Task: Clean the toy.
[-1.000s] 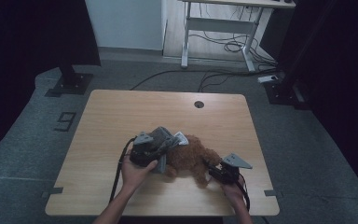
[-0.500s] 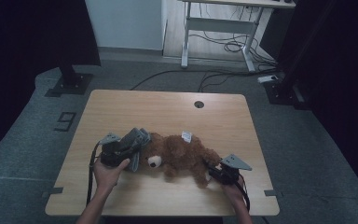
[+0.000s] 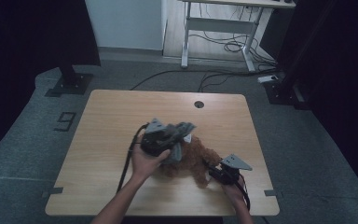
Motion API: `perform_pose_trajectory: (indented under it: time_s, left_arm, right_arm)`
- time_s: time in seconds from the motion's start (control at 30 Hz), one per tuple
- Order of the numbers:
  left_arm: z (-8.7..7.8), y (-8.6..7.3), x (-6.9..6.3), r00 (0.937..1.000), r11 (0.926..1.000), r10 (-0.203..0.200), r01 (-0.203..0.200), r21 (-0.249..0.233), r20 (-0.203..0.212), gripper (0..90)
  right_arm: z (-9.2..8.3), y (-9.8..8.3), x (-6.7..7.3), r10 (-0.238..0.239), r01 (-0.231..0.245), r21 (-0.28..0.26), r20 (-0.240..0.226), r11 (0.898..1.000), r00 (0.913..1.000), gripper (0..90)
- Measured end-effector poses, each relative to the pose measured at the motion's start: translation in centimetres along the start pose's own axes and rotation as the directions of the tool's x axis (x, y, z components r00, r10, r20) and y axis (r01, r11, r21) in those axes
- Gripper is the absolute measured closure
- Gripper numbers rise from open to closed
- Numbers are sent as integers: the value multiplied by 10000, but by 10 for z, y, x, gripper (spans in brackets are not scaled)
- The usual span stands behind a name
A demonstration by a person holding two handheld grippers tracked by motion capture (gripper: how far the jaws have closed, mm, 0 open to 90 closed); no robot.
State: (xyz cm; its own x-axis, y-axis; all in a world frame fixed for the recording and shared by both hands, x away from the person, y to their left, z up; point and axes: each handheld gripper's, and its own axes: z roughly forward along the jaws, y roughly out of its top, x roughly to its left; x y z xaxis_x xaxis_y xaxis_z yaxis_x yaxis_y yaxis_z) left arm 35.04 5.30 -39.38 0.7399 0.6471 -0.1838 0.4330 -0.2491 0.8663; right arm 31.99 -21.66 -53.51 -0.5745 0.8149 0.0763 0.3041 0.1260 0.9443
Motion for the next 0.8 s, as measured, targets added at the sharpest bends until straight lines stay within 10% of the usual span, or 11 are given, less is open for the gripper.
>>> perform_pose_trajectory:
  time_s: [0.2,0.4,0.8]
  left_arm:
    - [60,12,-37,9976,9932,553,-593,1000,425,794]
    - [105,-12,-42,9968,9636,798,-790,2555,72,792]
    - [72,-29,-14,9970,9717,504,-355,2334,-584,800]
  right_arm:
    - [0,0,-1,-29,29,-29,-34,10000,10000,576]
    - [0,-1,-1,3,-3,-44,-50,10000,10000,576]
    - [1,-2,-1,-167,166,65,143,9998,9998,576]
